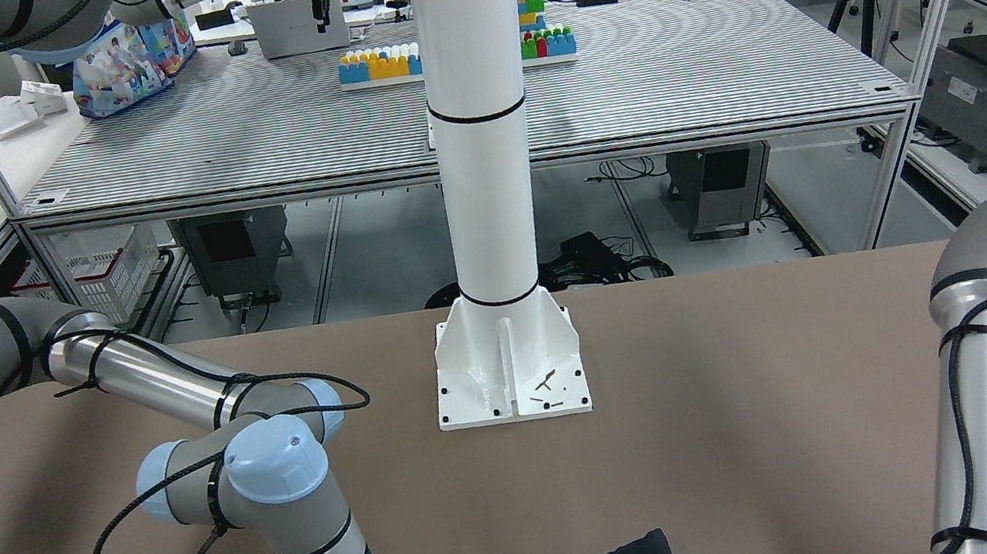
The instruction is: Fold clothes
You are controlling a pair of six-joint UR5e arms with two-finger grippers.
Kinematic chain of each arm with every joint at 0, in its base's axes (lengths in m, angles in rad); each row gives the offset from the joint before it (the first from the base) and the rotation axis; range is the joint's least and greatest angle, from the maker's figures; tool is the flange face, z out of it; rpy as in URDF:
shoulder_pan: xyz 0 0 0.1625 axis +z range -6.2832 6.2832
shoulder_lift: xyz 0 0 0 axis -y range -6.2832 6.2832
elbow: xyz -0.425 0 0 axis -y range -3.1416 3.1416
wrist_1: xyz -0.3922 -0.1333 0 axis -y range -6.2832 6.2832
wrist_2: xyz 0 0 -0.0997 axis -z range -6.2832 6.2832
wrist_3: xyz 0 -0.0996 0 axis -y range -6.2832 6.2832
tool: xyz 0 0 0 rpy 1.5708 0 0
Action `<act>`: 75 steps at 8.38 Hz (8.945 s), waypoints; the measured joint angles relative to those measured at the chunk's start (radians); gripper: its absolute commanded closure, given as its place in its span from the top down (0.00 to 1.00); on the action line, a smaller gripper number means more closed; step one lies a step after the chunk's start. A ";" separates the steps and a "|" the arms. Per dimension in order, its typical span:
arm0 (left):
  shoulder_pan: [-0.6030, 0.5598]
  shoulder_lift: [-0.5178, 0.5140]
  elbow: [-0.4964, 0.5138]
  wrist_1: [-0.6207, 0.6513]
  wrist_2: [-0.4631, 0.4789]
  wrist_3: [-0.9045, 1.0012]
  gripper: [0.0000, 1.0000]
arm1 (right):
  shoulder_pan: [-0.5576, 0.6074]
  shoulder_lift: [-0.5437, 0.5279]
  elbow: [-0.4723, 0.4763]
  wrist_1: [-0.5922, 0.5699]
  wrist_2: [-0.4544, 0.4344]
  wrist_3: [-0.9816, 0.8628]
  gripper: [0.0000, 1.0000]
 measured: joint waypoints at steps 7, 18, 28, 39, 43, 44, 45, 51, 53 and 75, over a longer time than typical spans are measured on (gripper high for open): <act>0.002 0.043 -0.070 -0.003 -0.003 -0.015 1.00 | -0.110 0.071 -0.128 0.051 -0.212 0.228 0.64; 0.003 0.052 -0.074 -0.005 -0.005 -0.015 1.00 | -0.121 0.104 -0.164 0.051 -0.229 0.244 0.00; 0.026 0.101 -0.149 -0.004 -0.011 -0.036 1.00 | -0.299 -0.135 0.197 0.033 -0.308 0.312 0.94; 0.028 0.110 -0.151 -0.004 -0.009 -0.036 1.00 | -0.387 0.026 0.187 -0.345 -0.337 -0.226 0.40; 0.029 0.112 -0.151 -0.004 -0.009 -0.036 1.00 | -0.390 0.036 0.160 -0.359 -0.364 -0.305 0.39; 0.029 0.112 -0.151 -0.004 -0.009 -0.036 1.00 | -0.390 0.036 0.151 -0.359 -0.368 -0.306 0.21; 0.029 0.112 -0.151 -0.004 -0.009 -0.036 1.00 | -0.390 0.037 0.147 -0.359 -0.370 -0.307 0.07; 0.030 0.112 -0.151 -0.004 -0.009 -0.036 1.00 | -0.382 0.050 0.158 -0.357 -0.370 -0.307 0.00; 0.031 0.115 -0.153 -0.005 -0.008 -0.036 1.00 | -0.380 0.011 0.201 -0.359 -0.370 -0.302 0.00; 0.644 0.924 -1.078 -0.271 0.425 -1.178 1.00 | -0.315 -0.059 0.357 -0.190 -0.434 0.241 0.93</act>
